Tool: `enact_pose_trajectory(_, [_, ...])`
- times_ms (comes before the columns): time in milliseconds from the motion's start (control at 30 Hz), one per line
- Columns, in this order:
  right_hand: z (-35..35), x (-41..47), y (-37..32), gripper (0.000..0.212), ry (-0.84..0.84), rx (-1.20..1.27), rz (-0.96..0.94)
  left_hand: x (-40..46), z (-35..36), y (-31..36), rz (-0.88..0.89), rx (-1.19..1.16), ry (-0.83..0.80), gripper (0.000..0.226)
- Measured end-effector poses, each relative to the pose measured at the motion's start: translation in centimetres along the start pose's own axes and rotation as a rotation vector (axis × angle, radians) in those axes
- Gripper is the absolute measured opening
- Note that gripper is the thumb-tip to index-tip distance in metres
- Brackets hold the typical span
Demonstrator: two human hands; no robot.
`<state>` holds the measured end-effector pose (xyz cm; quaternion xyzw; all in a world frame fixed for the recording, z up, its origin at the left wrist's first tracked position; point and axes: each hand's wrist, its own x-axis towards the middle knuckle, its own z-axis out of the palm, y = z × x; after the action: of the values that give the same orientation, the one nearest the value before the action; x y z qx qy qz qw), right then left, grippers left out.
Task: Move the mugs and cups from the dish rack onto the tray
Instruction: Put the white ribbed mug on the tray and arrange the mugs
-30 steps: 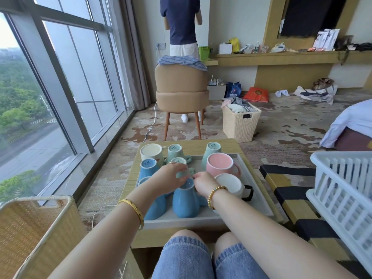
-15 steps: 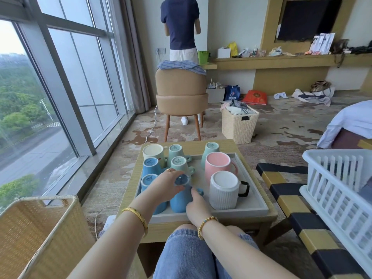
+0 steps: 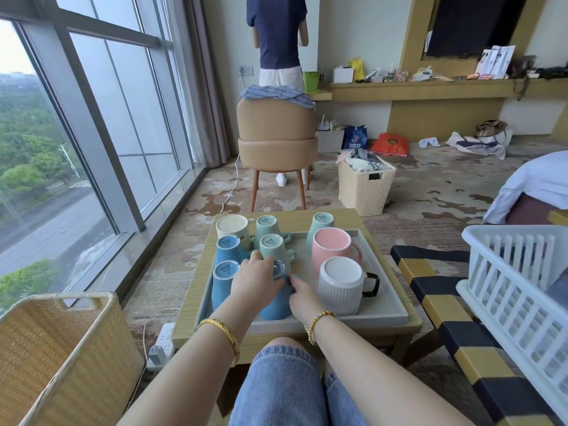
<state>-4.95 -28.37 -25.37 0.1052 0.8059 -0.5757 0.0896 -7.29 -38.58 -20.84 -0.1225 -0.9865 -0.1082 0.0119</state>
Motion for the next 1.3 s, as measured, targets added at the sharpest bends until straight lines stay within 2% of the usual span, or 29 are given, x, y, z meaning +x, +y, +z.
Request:
enact_pose_trajectory(200, [-0.1, -0.3, -0.2, 0.055, 0.034, -0.038, -0.077, -0.2, 0.2, 0.1, 0.008, 0.037, 0.038, 0.046])
enact_pose_trajectory(367, [-2.1, -1.3, -2.0, 0.038, 0.235, -0.025, -0.293, 0.2, 0.0, 0.0, 0.032, -0.035, 0.154, 0.051])
enact_pose_trajectory(467, [-4.2, -0.6, -3.2, 0.036, 0.357, -0.033, -0.355, 1.6, -0.9, 0.8, 0.050, -0.093, 0.236, 0.041])
enact_pose_trajectory(567, [-6.6, 1.2, -4.0, 0.033, 0.482, -0.029, -0.350, 3.9, -1.6, 2.1, 0.083, -0.099, 0.231, 0.034])
enact_pose_trajectory(733, [-11.3, 6.0, -5.3, 0.037, 0.580, -0.118, -0.230, 8.5, -1.8, 4.1, 0.140, -0.055, 0.145, 0.044])
enact_pose_trajectory(833, [-13.6, 8.8, -5.8, 0.041, 0.510, -0.257, -0.126, 11.3, -1.4, 4.5, 0.149, -0.066, 0.077, 0.045])
enact_pose_trajectory(933, [-14.8, 11.0, -5.5, 0.028, 0.394, -0.393, -0.074, 13.8, -0.5, 5.0, 0.140, -0.108, 0.030, 0.047])
enact_pose_trajectory(1000, [-15.1, 12.2, -5.1, 0.031, 0.341, -0.448, -0.055, 15.2, 0.1, 5.5, 0.131, -0.136, 0.003, 0.050])
enact_pose_trajectory(1100, [-15.0, 13.7, -4.6, 0.038, 0.244, -0.476, -0.028, 16.6, 1.0, 6.1, 0.126, -0.175, -0.048, 0.053])
enact_pose_trajectory(1300, [-15.6, 14.7, -4.0, 0.043, 0.249, -0.402, -0.090, 18.0, 1.7, 6.7, 0.195, -0.151, -0.110, 0.057])
